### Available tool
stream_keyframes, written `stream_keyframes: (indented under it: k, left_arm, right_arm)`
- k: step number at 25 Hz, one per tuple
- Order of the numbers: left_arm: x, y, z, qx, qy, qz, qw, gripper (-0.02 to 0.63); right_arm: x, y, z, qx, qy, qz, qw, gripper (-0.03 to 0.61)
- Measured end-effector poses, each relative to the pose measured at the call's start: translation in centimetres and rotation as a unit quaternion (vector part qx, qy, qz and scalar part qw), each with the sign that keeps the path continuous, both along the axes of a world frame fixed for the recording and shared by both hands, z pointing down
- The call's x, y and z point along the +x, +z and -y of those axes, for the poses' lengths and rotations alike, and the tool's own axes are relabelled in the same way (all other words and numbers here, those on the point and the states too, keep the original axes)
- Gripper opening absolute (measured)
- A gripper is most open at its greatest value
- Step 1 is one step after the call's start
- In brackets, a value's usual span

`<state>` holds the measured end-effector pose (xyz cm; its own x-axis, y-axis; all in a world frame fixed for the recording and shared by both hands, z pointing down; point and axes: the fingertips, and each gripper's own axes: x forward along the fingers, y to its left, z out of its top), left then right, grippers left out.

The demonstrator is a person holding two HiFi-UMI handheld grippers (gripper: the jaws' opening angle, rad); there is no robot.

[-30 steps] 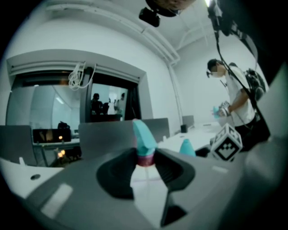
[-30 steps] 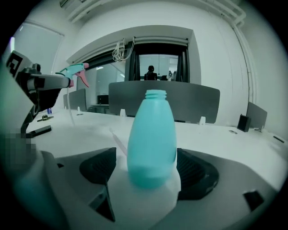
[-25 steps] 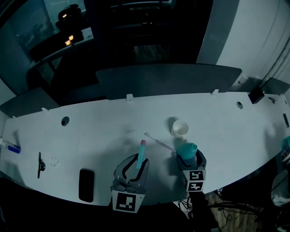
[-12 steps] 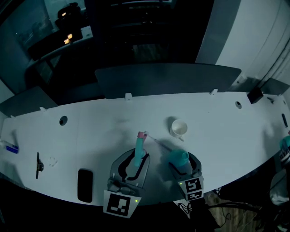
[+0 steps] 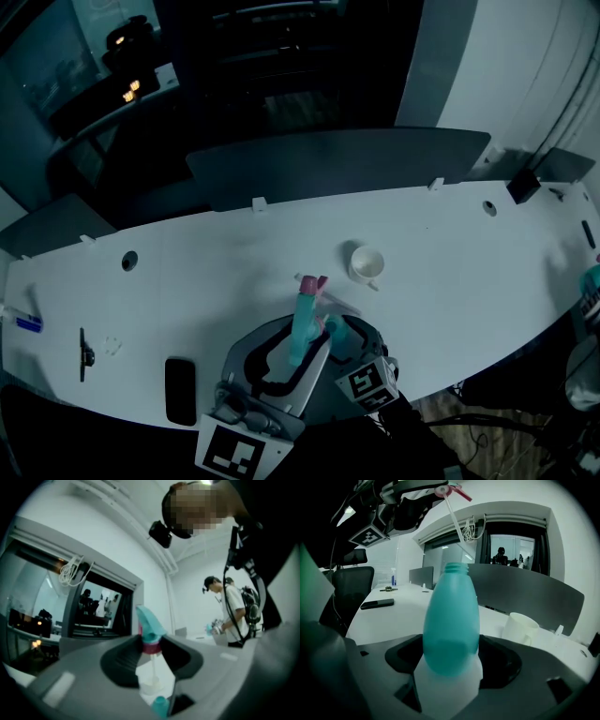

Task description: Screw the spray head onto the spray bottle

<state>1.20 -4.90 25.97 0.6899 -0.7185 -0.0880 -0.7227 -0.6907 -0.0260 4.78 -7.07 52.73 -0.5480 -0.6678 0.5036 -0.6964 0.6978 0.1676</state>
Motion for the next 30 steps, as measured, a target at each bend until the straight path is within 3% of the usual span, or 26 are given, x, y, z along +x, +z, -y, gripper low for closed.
stream_keyframes:
  k: [10,22,30]
  left_arm:
    - [0.6,2.2,-0.2,-0.039,0.021,0.015,0.9989,0.132]
    - [4.6,11.7,2.0,-0.064,0.007,0.124,0.9902,0.132]
    - [5.2,14.7,2.4,-0.078,0.004,0.137,0.9875,0.132]
  right_arm:
    - [0.0,1.1,0.1,-0.018,0.002,-0.011,1.0,0.377]
    - [0.1,1.9,0.1,-0.018,0.006,0.013,1.0,0.377]
    - [0.2,1.5,0.3,-0.007,0.006,0.024,1.0,0.377]
